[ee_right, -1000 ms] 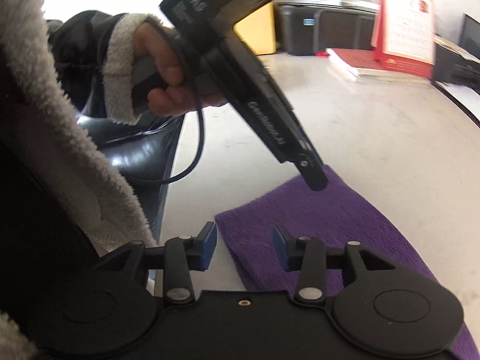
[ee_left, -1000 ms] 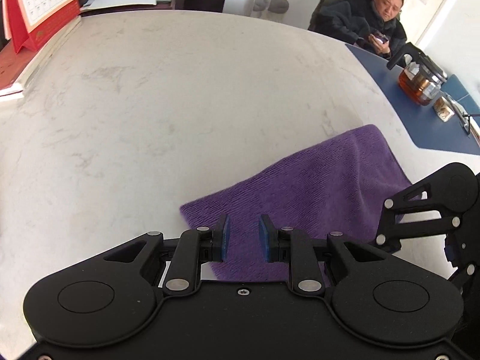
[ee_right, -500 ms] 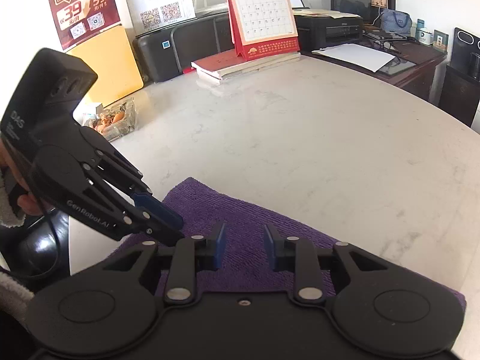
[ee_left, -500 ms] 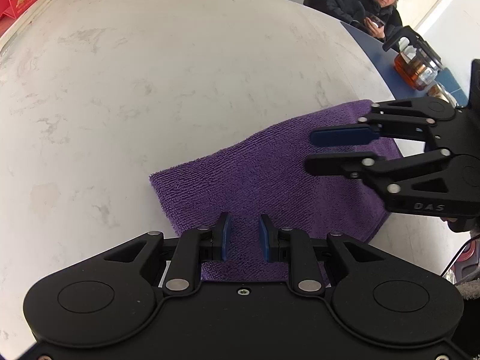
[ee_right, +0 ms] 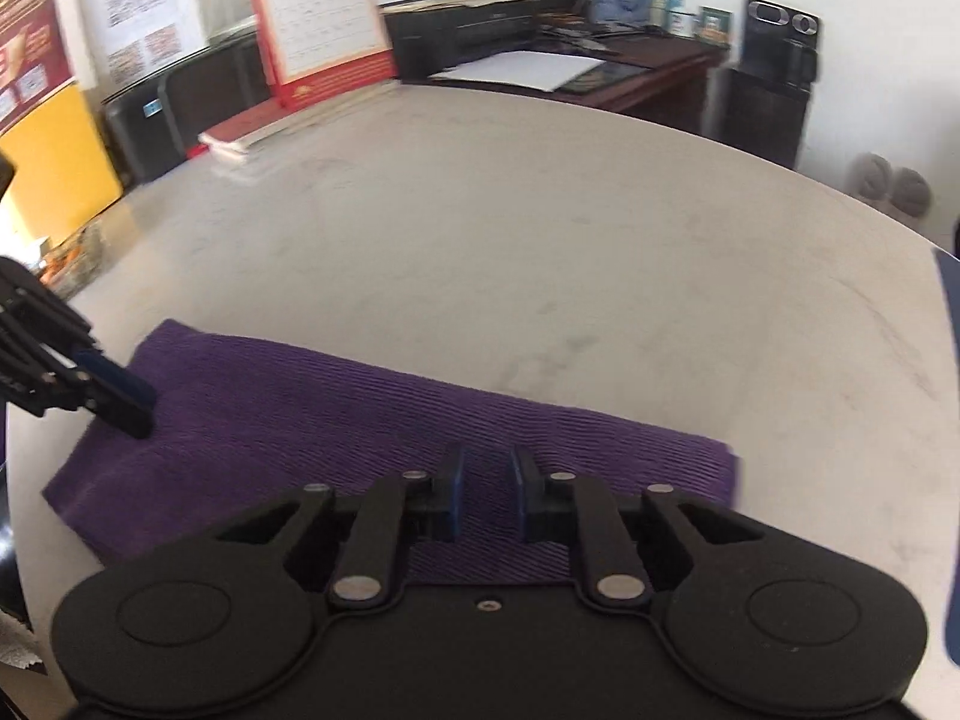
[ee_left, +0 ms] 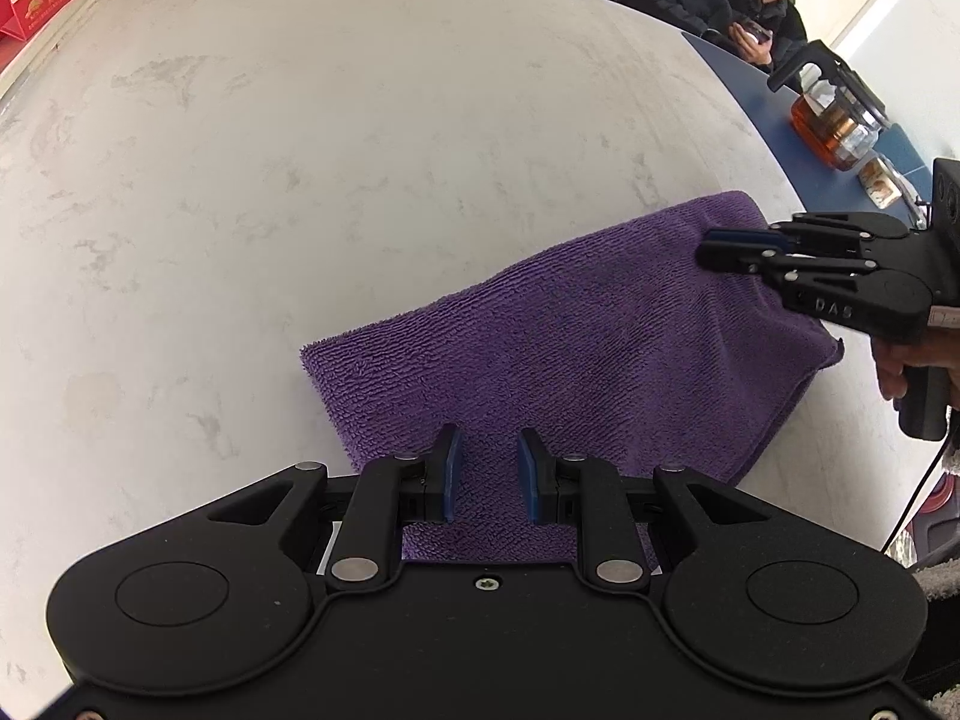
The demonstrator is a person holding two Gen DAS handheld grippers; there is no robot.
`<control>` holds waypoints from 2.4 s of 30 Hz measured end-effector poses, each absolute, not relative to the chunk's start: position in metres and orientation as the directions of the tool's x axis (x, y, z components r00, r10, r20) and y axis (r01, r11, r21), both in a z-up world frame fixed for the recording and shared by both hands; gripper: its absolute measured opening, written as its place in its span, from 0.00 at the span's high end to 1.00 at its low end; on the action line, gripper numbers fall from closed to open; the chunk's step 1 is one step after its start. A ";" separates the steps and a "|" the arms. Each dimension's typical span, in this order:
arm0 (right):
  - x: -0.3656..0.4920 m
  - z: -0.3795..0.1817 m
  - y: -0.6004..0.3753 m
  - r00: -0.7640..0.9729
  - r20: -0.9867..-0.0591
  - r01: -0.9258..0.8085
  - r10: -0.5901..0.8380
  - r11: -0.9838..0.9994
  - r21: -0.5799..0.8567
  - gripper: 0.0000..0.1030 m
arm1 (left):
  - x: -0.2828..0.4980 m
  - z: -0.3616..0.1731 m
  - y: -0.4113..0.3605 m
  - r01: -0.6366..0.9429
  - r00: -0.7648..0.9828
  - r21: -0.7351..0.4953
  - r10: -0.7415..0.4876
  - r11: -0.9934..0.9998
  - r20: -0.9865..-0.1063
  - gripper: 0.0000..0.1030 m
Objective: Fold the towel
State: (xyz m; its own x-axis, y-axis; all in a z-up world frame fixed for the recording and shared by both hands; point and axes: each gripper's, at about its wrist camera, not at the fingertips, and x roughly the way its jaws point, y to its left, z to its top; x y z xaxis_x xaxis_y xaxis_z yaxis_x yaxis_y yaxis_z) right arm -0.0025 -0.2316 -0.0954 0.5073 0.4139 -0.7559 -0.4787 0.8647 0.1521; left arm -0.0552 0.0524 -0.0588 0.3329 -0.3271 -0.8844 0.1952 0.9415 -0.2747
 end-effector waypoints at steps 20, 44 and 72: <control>0.015 -0.103 -0.239 0.556 -0.740 -0.488 0.378 0.869 0.077 0.92 | -0.016 -0.059 0.055 0.191 0.394 -0.200 -0.262 0.961 -0.881 0.81; -0.093 -0.091 -0.208 0.517 -0.746 -0.547 0.419 0.832 0.088 0.92 | -0.068 -0.056 0.035 0.283 0.278 -0.217 -0.297 0.934 -0.913 0.80; -0.078 -0.099 -0.256 0.583 -0.764 -0.408 0.277 0.913 0.020 0.93 | -0.093 -0.061 0.012 0.397 0.203 -0.285 -0.386 0.872 -0.900 0.77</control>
